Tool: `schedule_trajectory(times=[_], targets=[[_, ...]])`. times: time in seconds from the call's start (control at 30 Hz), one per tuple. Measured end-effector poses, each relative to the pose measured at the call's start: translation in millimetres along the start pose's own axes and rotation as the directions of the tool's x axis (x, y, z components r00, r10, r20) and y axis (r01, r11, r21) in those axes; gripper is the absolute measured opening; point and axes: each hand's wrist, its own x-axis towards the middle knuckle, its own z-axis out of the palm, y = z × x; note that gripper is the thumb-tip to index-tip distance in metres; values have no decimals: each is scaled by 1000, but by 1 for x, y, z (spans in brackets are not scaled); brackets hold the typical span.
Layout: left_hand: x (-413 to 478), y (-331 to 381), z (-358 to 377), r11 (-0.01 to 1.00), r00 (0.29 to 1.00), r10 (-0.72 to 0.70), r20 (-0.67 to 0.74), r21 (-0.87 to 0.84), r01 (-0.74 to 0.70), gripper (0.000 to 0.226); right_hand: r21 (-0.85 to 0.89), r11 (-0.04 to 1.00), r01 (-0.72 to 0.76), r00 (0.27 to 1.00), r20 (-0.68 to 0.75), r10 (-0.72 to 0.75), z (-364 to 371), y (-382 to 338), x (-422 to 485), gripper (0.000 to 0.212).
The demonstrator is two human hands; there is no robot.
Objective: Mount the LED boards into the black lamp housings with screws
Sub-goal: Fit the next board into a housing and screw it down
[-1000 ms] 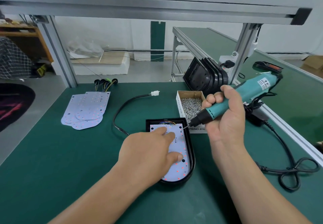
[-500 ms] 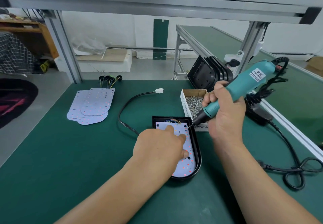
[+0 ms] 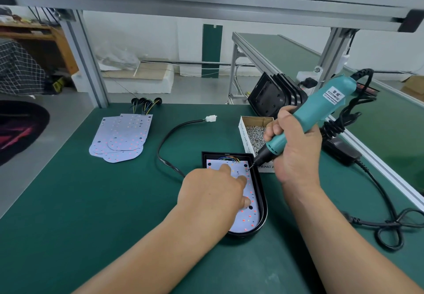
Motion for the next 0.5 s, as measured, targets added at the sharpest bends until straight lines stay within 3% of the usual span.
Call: schedule_trajectory(times=[0.3, 0.5], targets=[[-3, 2, -5, 998, 999, -28, -20, -57, 27, 30, -129, 989, 78, 991, 117, -63, 3, 1, -4, 6], [-7, 2, -10, 1000, 999, -10, 37, -5, 10, 23, -209, 973, 95, 972, 229, -45, 8, 1, -9, 9]])
